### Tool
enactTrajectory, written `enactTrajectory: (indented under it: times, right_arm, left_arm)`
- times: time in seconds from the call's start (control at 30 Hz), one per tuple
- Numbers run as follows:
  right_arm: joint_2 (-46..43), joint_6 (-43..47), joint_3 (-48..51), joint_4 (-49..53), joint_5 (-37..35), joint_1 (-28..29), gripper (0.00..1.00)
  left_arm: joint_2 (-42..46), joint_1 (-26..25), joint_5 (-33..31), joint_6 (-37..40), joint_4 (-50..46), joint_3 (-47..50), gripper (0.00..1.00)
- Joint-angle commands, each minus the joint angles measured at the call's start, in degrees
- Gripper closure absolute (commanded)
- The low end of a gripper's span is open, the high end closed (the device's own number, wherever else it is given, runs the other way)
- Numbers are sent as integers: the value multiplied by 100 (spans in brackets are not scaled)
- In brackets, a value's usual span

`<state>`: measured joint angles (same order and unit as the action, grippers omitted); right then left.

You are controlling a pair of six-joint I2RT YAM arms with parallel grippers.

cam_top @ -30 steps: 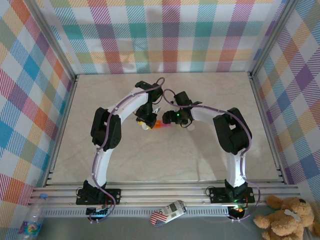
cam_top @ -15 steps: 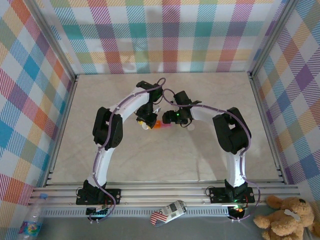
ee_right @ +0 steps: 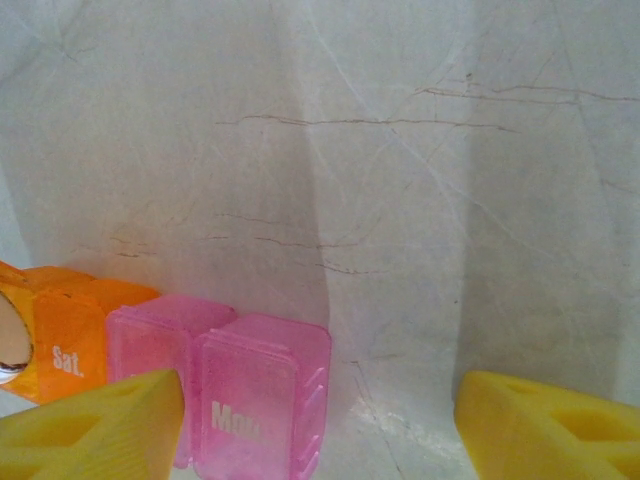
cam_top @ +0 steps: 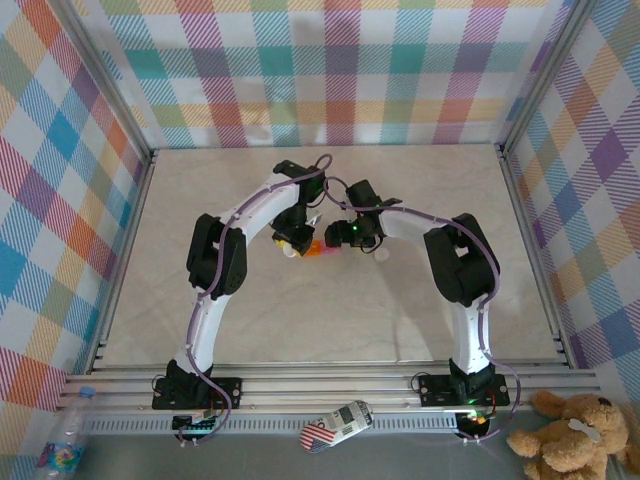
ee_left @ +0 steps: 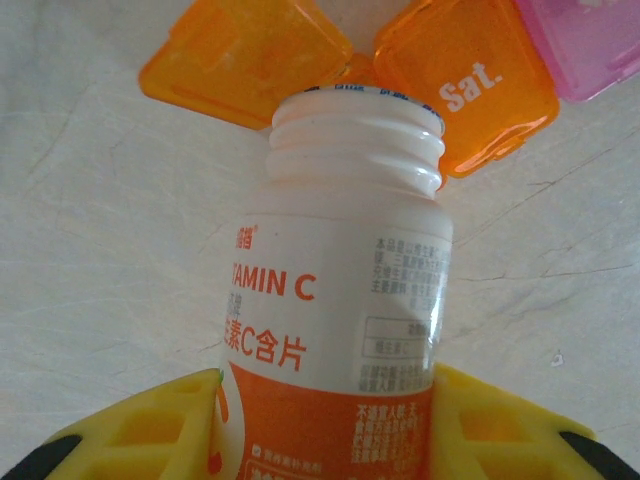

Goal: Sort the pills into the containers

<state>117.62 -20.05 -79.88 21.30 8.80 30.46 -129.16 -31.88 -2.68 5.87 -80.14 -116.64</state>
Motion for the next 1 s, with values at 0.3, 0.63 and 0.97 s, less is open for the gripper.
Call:
enactTrajectory:
  times: [0.3,0.63,0.97]
  right_arm:
    - [632,223,-30,-31,113,217,35]
    - [647,212,-29,-24,78,259,35]
    - [656,230,-19,-13,78,267,35]
  left_arm:
    - [-55,-73,-167,126,-371,-224,100]
    - [-74,-73,-161,143,-345,-227,100]
    - [-10,-72,-246,143,-364,-228,100]
